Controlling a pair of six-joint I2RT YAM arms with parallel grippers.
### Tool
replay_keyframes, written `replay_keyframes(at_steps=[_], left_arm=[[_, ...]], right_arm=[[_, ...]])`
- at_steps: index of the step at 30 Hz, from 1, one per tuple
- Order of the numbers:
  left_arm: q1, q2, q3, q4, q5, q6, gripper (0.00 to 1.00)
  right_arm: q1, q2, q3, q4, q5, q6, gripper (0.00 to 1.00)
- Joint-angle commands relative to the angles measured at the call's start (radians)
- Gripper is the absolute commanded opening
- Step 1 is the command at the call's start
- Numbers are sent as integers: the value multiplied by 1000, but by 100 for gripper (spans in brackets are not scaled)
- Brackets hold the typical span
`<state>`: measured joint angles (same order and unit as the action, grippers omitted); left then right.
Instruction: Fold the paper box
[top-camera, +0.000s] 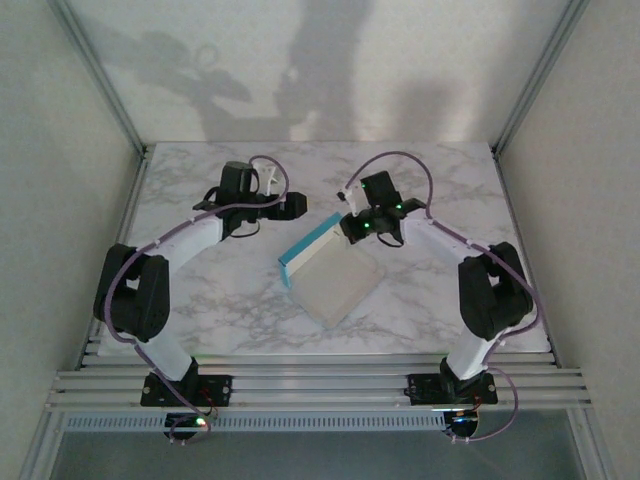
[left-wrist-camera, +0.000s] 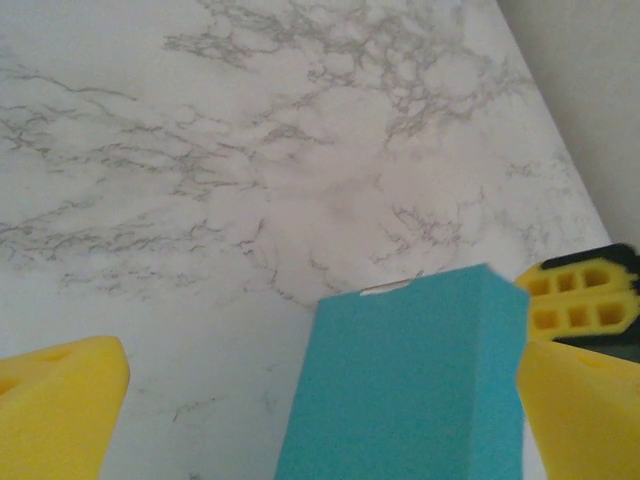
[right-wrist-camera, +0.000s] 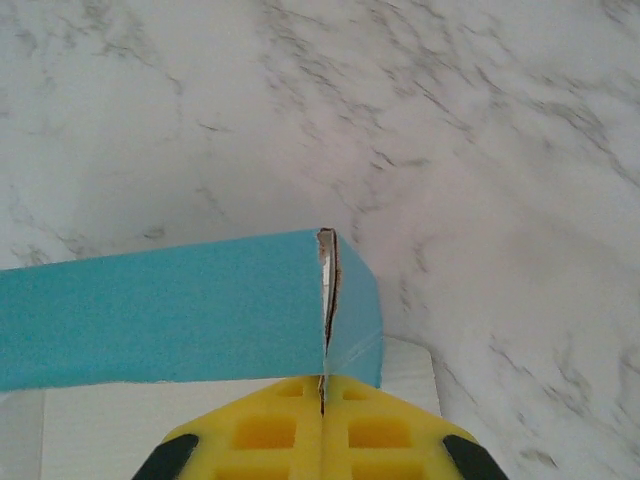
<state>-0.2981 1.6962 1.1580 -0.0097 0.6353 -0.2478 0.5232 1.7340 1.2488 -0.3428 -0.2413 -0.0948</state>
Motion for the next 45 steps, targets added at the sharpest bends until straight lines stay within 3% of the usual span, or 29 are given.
replay_keyframes(at_steps=[1,8,19,45], left_arm=[[7,32,14,85,98,-20,99],[4,109,23,135,156,-65,99],[-34,160,-29,338,101,-212,99],[-79,252,-23,308,84,-119,99]], right_arm=[[48,81,23,-93,-37,-33,0],[73,124,89,-143,-19,-65,0],[74,127,85,-162,-9,-68,0],[74,131,89,-173,4,-65,0]])
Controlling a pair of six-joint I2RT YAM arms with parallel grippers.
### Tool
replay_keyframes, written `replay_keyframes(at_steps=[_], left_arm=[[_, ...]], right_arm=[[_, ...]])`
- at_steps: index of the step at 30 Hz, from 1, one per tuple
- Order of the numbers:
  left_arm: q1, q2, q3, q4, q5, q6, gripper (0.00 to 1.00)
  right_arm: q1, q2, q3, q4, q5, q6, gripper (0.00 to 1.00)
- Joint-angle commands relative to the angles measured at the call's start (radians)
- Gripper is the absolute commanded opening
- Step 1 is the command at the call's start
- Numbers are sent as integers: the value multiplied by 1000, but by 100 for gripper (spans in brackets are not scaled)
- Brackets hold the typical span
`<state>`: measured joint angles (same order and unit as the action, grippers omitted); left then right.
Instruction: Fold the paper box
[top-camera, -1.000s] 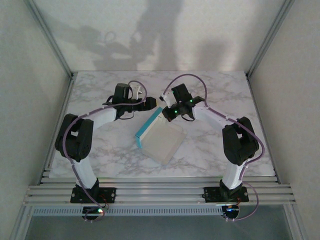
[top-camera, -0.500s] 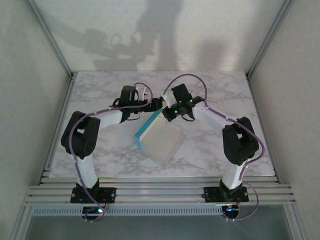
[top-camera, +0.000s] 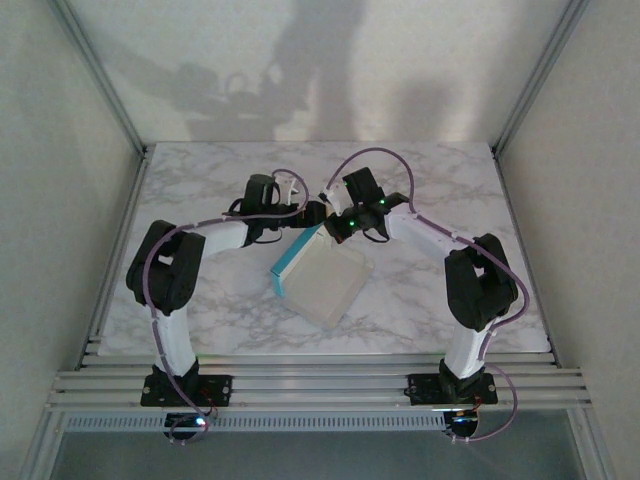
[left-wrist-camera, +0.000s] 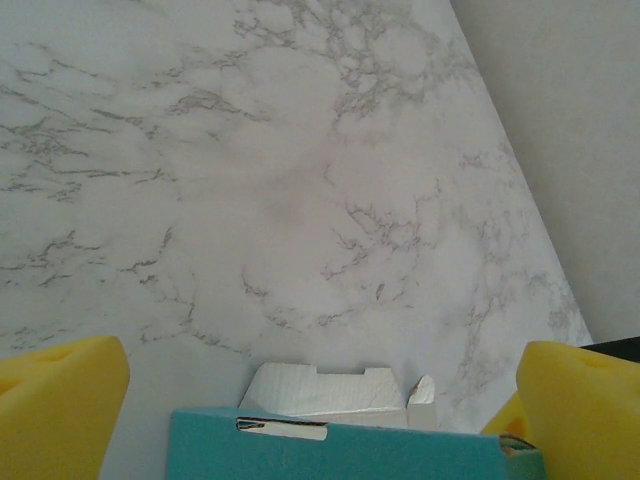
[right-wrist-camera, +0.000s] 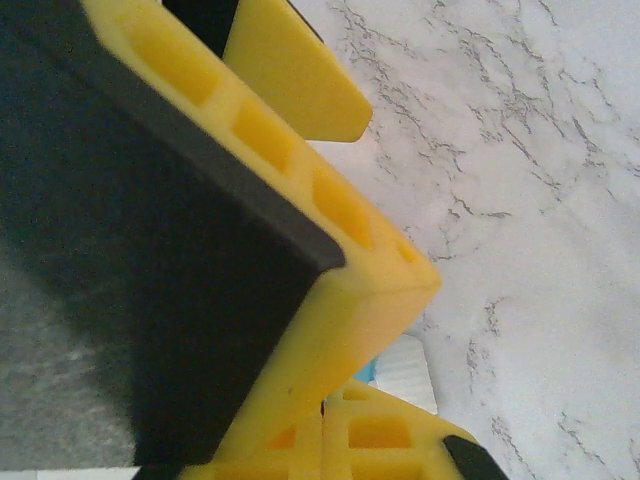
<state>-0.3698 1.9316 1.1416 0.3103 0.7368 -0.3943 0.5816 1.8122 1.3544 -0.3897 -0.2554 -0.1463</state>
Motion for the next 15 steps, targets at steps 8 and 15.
replay_keyframes(at_steps=[8,15], left_arm=[[-7,22,-19,-18,-28,34,99],[-7,14,-35,-16,-30,33,99]], right_arm=[[16,45,-6,-135,6,-7,7],[14,-21,-7,-103,8,73,24]])
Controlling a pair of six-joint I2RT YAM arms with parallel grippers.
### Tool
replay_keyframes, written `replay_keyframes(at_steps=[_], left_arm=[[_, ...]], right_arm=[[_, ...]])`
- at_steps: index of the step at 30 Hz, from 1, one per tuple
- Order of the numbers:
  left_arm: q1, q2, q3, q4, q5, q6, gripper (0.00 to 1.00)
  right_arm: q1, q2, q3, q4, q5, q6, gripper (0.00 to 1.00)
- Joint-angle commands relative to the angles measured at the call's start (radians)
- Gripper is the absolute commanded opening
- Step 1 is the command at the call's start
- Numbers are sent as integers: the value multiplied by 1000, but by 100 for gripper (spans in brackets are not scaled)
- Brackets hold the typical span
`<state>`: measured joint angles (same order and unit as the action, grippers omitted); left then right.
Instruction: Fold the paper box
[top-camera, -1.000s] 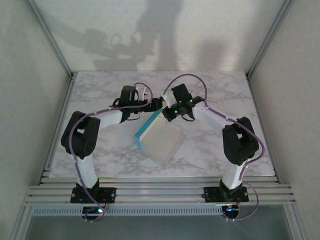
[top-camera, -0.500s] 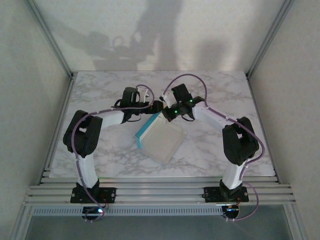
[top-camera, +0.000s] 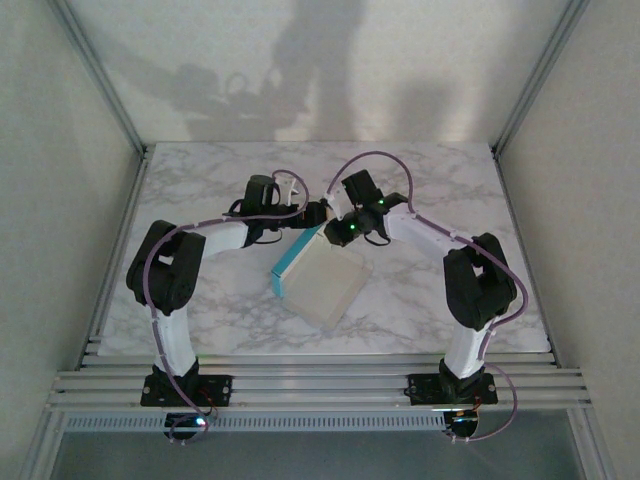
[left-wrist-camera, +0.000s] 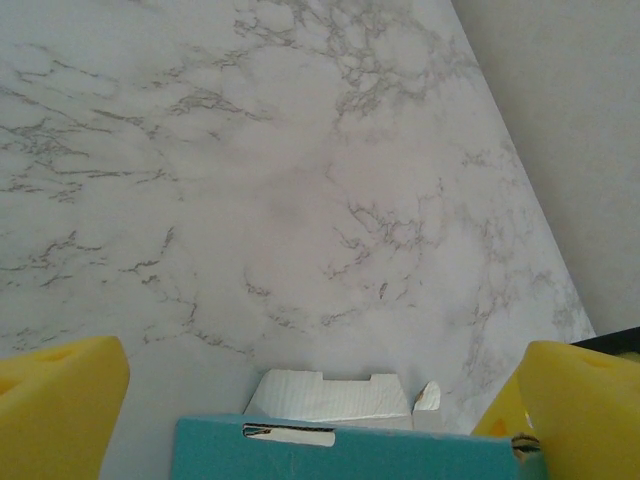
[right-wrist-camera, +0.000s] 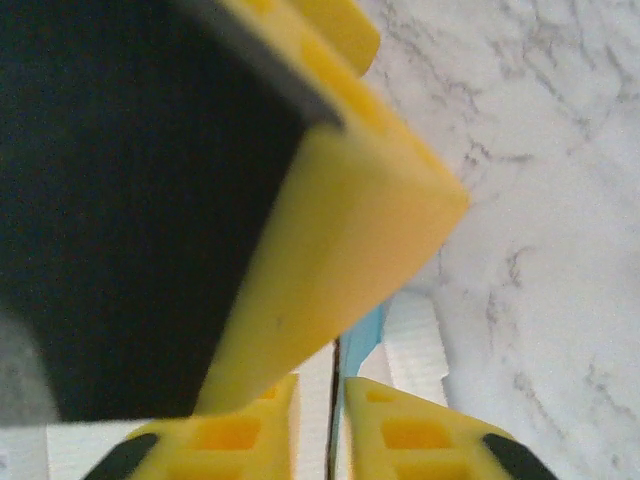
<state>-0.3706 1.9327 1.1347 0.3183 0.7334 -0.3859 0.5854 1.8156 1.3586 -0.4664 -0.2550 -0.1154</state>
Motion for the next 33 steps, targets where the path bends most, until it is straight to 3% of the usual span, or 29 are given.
replay_keyframes(at_steps=[1,7,13,17,23,33], left_arm=[[-5,12,-30,-24,-26,24,99],[-6,2,-31,-31,-23,26,99],[-4,-9,-32,-26,-9,18,99],[-2,-10,-29,-15,8,7,99],[1,-18,-28,-13,18,-2,99],[6,-10,-23,-6,31,-12,99]], right_arm=[[9,-42,-24,-13,1,54,26],[-14,-177,-153,73,-59,139,34],[-75,-281,-336,214,-8,302,27],[-87,-239,-382,308,10,343,24],[-88,-115,-381,461,-61,355,24],[-81,-32,-322,503,-156,349,28]])
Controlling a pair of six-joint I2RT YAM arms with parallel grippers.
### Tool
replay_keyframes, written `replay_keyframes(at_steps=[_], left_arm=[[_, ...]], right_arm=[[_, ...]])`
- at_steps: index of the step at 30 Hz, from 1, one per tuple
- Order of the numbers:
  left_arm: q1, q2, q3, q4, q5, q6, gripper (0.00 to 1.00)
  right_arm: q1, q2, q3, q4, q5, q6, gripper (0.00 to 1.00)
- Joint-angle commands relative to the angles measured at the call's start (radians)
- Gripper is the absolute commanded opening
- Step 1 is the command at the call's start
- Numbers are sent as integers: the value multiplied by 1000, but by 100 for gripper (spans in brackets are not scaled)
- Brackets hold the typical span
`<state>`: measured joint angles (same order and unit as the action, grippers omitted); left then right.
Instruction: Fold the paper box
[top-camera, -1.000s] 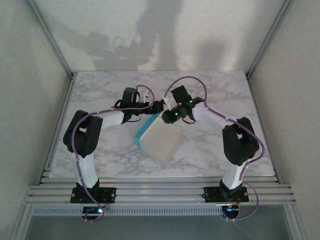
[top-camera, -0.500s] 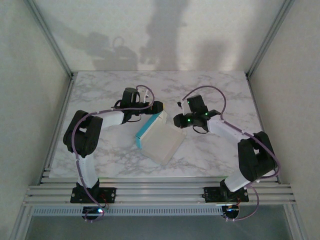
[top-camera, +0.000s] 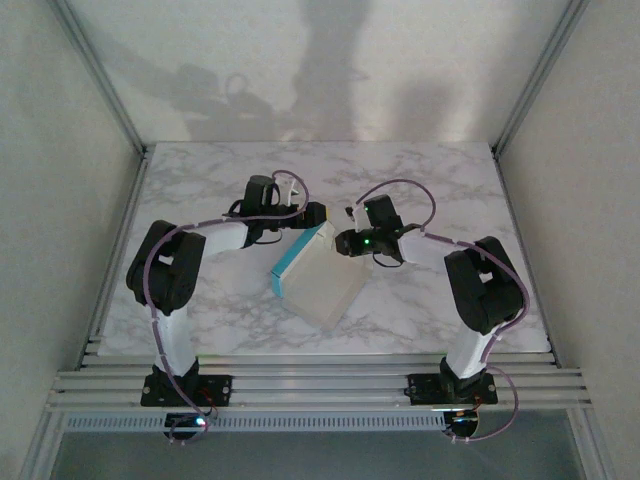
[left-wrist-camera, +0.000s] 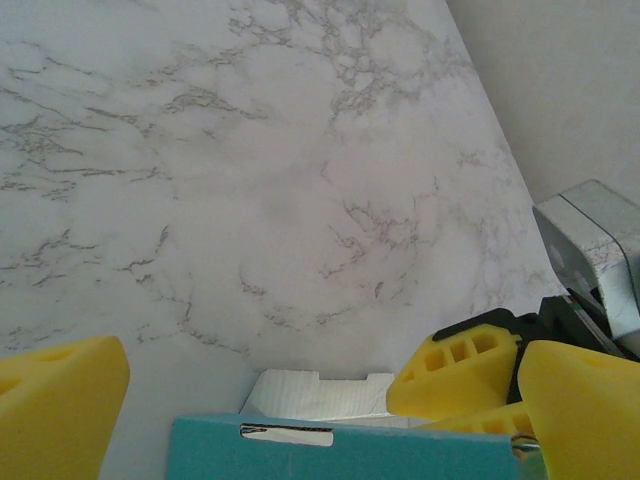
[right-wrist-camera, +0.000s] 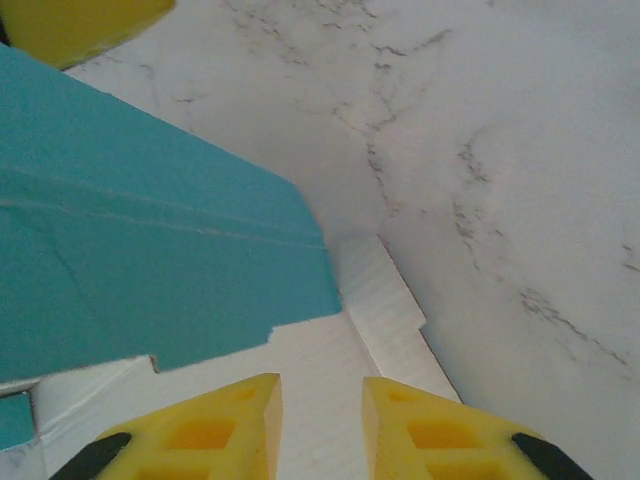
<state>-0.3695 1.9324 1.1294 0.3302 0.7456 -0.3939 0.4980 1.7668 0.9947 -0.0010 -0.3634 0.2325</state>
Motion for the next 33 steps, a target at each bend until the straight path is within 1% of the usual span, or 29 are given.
replay_keyframes(at_steps=[1,6,11,15,16,18,25,30,33], left_arm=[[4,-9,-16,-16,21,-6,99],[4,-1,-15,-9,26,-14,99],[4,3,-13,4,36,-29,99],[6,4,-14,8,59,-44,99],[6,5,-15,35,69,-50,99],[7,7,-14,44,81,-60,99],[22,26,-8,61,125,-83,99],[23,46,13,32,141,-72,99],[27,54,25,18,144,-64,99]], right_arm=[[9,20,46,38,-55,-1,28],[19,33,61,44,-95,1,30],[35,52,69,62,-102,9,33],[40,72,76,103,-87,35,41],[41,77,76,119,-77,42,42],[41,86,74,152,-54,58,43],[40,111,29,330,-59,135,43],[41,128,38,344,-60,109,43],[41,135,60,317,-65,86,43]])
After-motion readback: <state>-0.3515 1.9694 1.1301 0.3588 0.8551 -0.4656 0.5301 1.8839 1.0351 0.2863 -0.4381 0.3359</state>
